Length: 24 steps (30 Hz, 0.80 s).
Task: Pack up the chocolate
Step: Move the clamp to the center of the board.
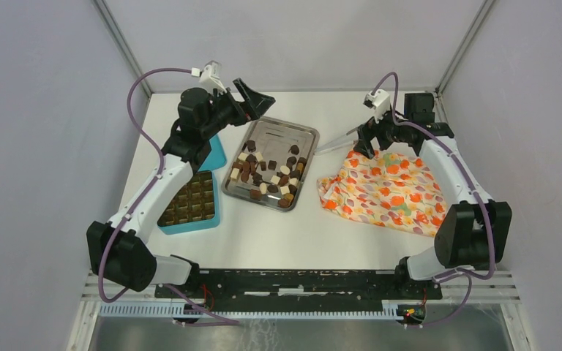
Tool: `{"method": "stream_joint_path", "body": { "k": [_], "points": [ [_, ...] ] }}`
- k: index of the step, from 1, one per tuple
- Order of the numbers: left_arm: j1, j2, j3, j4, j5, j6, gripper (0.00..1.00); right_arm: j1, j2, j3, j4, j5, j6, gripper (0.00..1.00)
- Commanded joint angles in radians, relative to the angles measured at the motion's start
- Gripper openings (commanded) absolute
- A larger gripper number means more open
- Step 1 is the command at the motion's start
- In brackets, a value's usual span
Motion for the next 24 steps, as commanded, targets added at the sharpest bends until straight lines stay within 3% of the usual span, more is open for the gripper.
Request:
{"method": "stream_joint_path", "body": {
  "k": [1,11,20,22,24],
  "points": [
    [-0.005,0.023,0.041,0.059,0.023,-0.057,0.99,0.002,-0.017,0.007,0.049,0.075,-0.02,0.98],
    [-0.005,0.056,0.058,0.048,0.01,-0.066,0.99,-0.003,-0.037,-0.065,0.208,0.294,0.153,0.98],
    [-0.004,0.08,0.062,0.059,0.002,-0.079,0.99,-0.004,-0.189,-0.336,0.601,0.593,0.277,0.98],
    [-0.005,0.08,0.061,0.063,-0.004,-0.078,0.99,-0.005,-0.172,-0.336,0.561,0.565,0.274,0.98],
    [-0.005,0.08,0.06,0.066,-0.011,-0.073,0.99,-0.016,-0.149,-0.317,0.495,0.383,0.209,0.98]
  ]
}}
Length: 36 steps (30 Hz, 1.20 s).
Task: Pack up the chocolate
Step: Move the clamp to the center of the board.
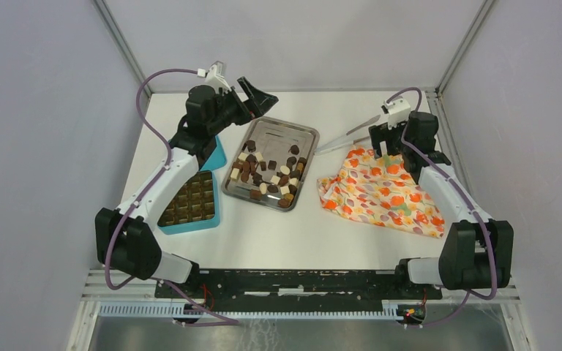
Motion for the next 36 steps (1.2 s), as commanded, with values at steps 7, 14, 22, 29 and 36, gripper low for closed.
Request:
{"method": "stream_joint_path", "body": {
  "k": [7,14,22,29,36],
  "points": [
    [-0.004,-0.008,0.034,0.043,-0.028,0.011,0.99,-0.01,0.009,-0.046,0.158,-0.122,0.043,0.98],
    [-0.004,-0.015,-0.001,0.056,-0.032,0.02,1.0,-0.01,0.05,-0.019,0.079,0.009,0.146,0.98],
    [-0.004,-0.023,-0.029,0.076,-0.022,0.011,1.0,-0.012,0.147,0.1,-0.059,0.109,0.227,0.98],
    [-0.003,-0.037,-0.037,0.073,-0.021,0.014,1.0,-0.011,0.167,0.115,-0.075,0.208,0.361,0.96],
    [-0.004,-0.042,-0.05,0.073,-0.025,0.002,1.0,-0.01,0.227,0.145,-0.109,0.197,0.555,0.78]
  ]
}}
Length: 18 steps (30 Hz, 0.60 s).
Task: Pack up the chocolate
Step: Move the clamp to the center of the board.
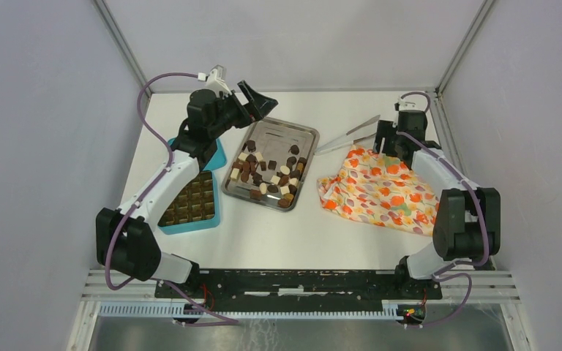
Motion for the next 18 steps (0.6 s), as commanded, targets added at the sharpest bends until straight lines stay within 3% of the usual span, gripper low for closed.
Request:
{"method": "stream_joint_path", "body": {
  "k": [1,7,18],
  "points": [
    [-0.002,-0.036,-0.006,0.043,-0.008,-0.001,1.0,-0.001,0.047,0.07,-0.011,-0.005,0.177,0.74],
    [-0.002,-0.028,-0.003,0.029,-0.008,-0.012,1.0,-0.001,0.154,0.18,0.028,-0.134,0.304,0.56],
    [-0.002,-0.03,0.0,0.003,-0.023,-0.039,0.99,-0.001,0.345,0.339,-0.01,-0.103,0.435,0.63]
  ]
}}
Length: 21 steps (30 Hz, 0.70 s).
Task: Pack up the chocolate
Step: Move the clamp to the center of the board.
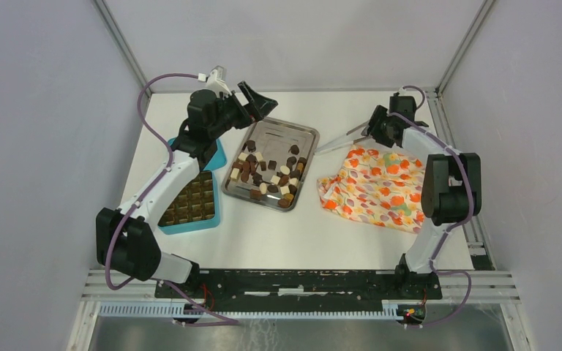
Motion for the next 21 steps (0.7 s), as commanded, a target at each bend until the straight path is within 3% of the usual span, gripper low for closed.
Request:
{"method": "stream_joint_path", "body": {
  "k": [1,21],
  "points": [
    [-0.002,-0.029,0.003,0.006,-0.024,-0.041,0.99,0.0,0.062,0.108,0.001,0.029,0.071,0.64],
    [-0.005,0.046,0.093,-0.04,-0.022,-0.059,0.97,0.0,0.206,0.19,-0.001,0.102,0.142,0.6]
  ]
}}
